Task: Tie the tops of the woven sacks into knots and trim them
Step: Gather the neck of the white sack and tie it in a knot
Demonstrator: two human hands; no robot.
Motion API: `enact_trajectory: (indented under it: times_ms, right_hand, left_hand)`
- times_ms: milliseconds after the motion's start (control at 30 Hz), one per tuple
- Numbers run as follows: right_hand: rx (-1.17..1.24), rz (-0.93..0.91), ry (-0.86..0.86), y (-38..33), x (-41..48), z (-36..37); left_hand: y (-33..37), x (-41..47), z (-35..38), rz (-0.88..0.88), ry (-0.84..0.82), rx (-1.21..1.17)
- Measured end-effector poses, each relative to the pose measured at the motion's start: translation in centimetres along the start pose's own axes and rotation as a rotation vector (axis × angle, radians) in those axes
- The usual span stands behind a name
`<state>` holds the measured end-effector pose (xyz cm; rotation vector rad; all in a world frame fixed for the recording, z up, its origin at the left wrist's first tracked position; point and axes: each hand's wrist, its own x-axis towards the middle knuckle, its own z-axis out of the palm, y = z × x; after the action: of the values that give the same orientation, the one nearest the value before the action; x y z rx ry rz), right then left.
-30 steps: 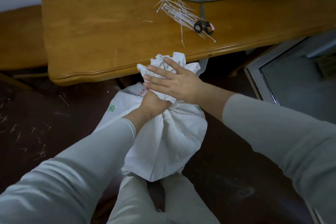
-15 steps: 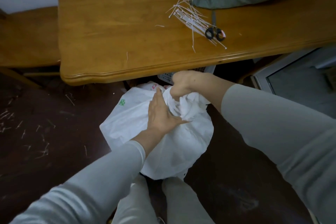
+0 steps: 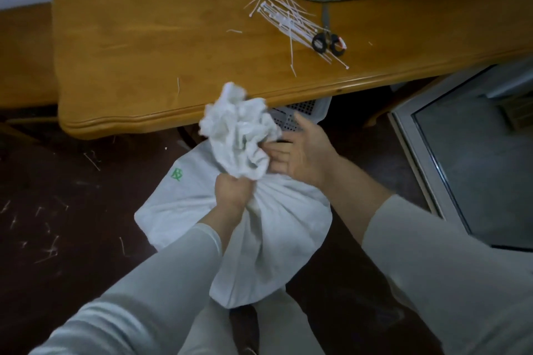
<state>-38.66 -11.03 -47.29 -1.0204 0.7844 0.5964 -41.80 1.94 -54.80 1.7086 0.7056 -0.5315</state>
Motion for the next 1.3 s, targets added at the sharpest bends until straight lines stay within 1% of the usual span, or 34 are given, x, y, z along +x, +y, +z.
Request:
enact_trajectory:
  times_ms: [33, 67, 100, 133, 167, 200, 233, 333, 400, 467, 567, 633, 833, 867, 900, 967, 1000, 1033, 1100, 1133, 1167, 1200, 1233, 1267, 1300]
  right_hand:
    - [0.066, -0.055, 0.01, 1.0, 0.2, -0.5]
    - [-0.034, -0.145, 0.094, 1.9, 0.2, -1.2]
    - [-0.239, -0.204, 0.126, 3.0, 0.0, -1.8]
    - [-0.511, -0.229, 0.101, 4.3, -0.2, -1.9]
    - [-0.734, -0.232, 0.031, 5.5, -0.4, -1.9]
    - [-0.892, -0.213, -0.06, 6.6, -0.5, -1.6]
    - [-0.998, -0.209, -0.135, 7.7, -0.4, -1.3]
    - [-1.132, -0.279, -0.174, 8.3, -0.2, -0.6]
    - [-1.203, -0.29, -0.209, 8.3, 0.3, -0.7]
    - [-1.278, -0.318, -0.163, 8.9, 1.0, -0.7]
    - [-1.295, -0.393, 0.025, 10.2, 3.0, -0.1]
    - [-1.266, -0.447, 0.112, 10.8, 4.3, 0.4]
    - [-1.046, -0.477, 0.175, 10.1, 6.0, 1.9]
    - [-1.023, -0.49, 0.209, 10.1, 6.3, 2.0]
    - [-1.048, -0.509, 0.246, 10.2, 6.6, 1.9]
    - [-1.118, -0.541, 0.295, 10.5, 7.2, 1.7]
    - [-1.113, -0.54, 0.297, 10.5, 7.6, 1.7]
    - [-1.085, -0.542, 0.294, 10.6, 8.0, 1.6]
    - [-0.993, -0.521, 0.304, 10.5, 8.5, 1.6]
    - [-0.953, -0.518, 0.315, 10.4, 8.6, 1.6]
    - [-0.931, -0.532, 0.318, 10.5, 8.8, 1.6]
    - [-0.929, -0.546, 0.32, 10.5, 8.9, 1.7]
    - [-0.941, -0.563, 0.318, 10.7, 9.2, 1.8]
    - [-0.95, -0.567, 0.315, 10.8, 9.4, 1.9]
    - [-0.96, -0.573, 0.307, 10.9, 9.5, 2.0]
  left_hand:
    - [0.0, 0.1, -0.1, -0.048, 0.037, -0.065]
    - [0.1, 0.1, -0.1, -0.087, 0.056, -0.121]
    - [0.3, -0.2, -0.2, -0.127, 0.053, -0.142]
    - [0.4, -0.2, -0.1, -0.147, 0.05, -0.145]
    - [0.4, -0.2, 0.1, -0.154, 0.044, -0.152]
    - [0.6, -0.4, 0.2, -0.168, 0.047, -0.166]
    - [0.9, -0.7, 0.3, -0.197, 0.049, -0.186]
    - [0.9, -1.1, -0.1, -0.268, 0.057, -0.244]
    - [1.0, -1.5, -0.3, -0.287, 0.066, -0.258]
    - [1.3, -1.7, -0.2, -0.304, 0.069, -0.289]
    - [1.9, -1.4, 0.2, -0.302, 0.06, -0.354]
    - [2.1, -0.6, 0.3, -0.285, 0.049, -0.372]
    - [2.4, 2.0, -0.1, -0.254, 0.046, -0.268]
    - [2.2, 2.3, -0.1, -0.231, 0.042, -0.191]
    - [2.0, 2.7, -0.2, -0.203, 0.04, -0.057]
    - [1.8, 2.8, -0.7, -0.128, 0.039, 0.302]
    - [1.9, 2.8, -1.0, -0.058, 0.052, 0.465]
    - [1.9, 2.9, -1.2, 0.016, 0.052, 0.577]
    - [1.6, 3.5, -1.7, 0.179, 0.003, 0.648]
    - [1.3, 3.8, -1.9, 0.246, -0.06, 0.595]
    - [1.0, 4.0, -2.1, 0.27, -0.161, 0.474]
    - [0.6, 4.2, -2.3, 0.237, -0.255, 0.307]
    - [0.2, 4.2, -2.3, 0.152, -0.311, 0.132]
    - [-0.1, 4.0, -2.1, 0.045, -0.333, -0.049]
    - [-0.1, 3.8, -1.6, -0.034, -0.314, -0.21]
